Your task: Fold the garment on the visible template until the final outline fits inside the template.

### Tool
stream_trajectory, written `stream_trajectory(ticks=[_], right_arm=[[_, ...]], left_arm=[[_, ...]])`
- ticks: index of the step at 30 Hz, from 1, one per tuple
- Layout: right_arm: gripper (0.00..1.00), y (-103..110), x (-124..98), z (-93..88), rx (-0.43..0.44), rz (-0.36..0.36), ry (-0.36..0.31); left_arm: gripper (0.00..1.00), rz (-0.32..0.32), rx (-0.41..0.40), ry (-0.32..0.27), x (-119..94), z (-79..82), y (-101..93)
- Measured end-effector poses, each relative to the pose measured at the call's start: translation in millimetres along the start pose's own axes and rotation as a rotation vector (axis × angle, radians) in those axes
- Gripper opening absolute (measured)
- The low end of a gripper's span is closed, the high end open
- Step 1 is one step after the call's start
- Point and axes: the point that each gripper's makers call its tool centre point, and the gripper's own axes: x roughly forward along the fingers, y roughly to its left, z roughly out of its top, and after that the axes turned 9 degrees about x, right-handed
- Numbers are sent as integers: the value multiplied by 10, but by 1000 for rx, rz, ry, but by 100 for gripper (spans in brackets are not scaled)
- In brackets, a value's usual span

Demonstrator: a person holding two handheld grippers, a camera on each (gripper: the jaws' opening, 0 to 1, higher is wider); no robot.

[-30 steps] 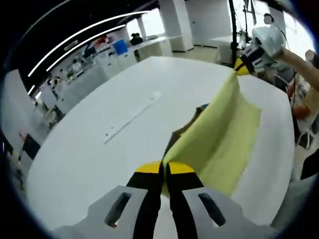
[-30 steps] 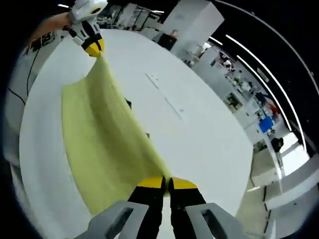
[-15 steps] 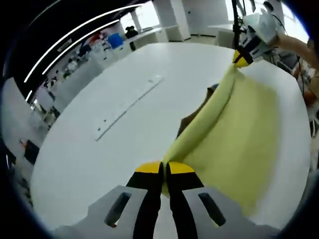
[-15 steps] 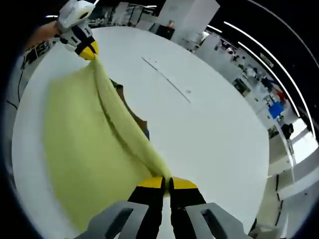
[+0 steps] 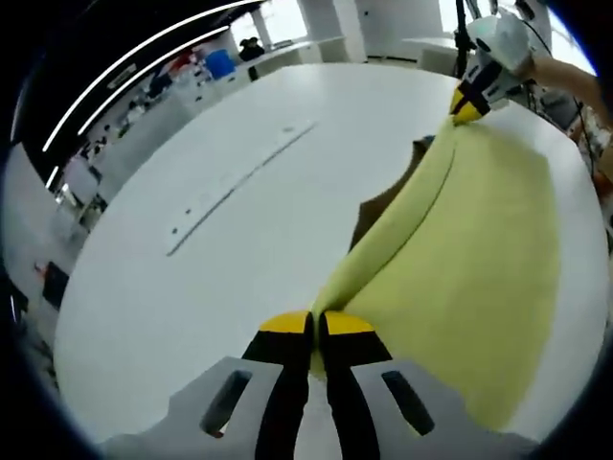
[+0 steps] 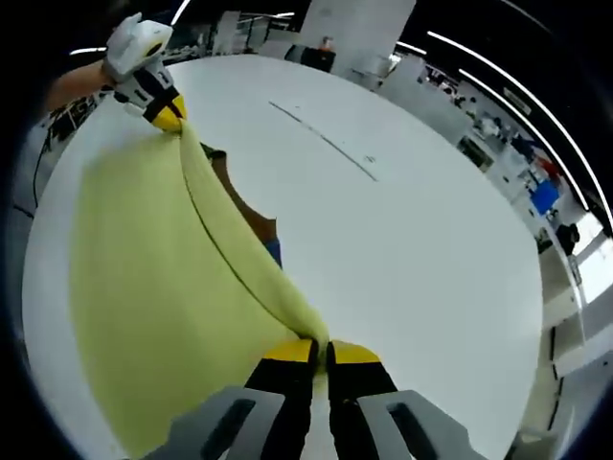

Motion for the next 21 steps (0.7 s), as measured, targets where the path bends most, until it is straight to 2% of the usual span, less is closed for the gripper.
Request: stream_trajectory(ticks=[7, 11, 15, 16, 19, 21], right_arm=[[8, -27, -39, 26, 18, 12, -22], [17, 6, -91, 44, 8, 32, -33], [19, 11, -99, -3, -61, 31, -10], [18, -18, -95, 0, -83, 13, -13], [14, -8, -78, -45, -154, 14, 19], [10, 15, -78, -34, -210, 13, 16]], left_arm=[[5, -26, -37, 0, -3, -67, -16], [17, -51, -29, -17, -66, -75, -35], [26, -75, 23, -17, -123, -124, -95], [26, -75, 26, -18, -125, -138, -91], [24, -54, 50, -22, -98, -173, -31], [21, -23, 67, -38, -75, -172, 31]])
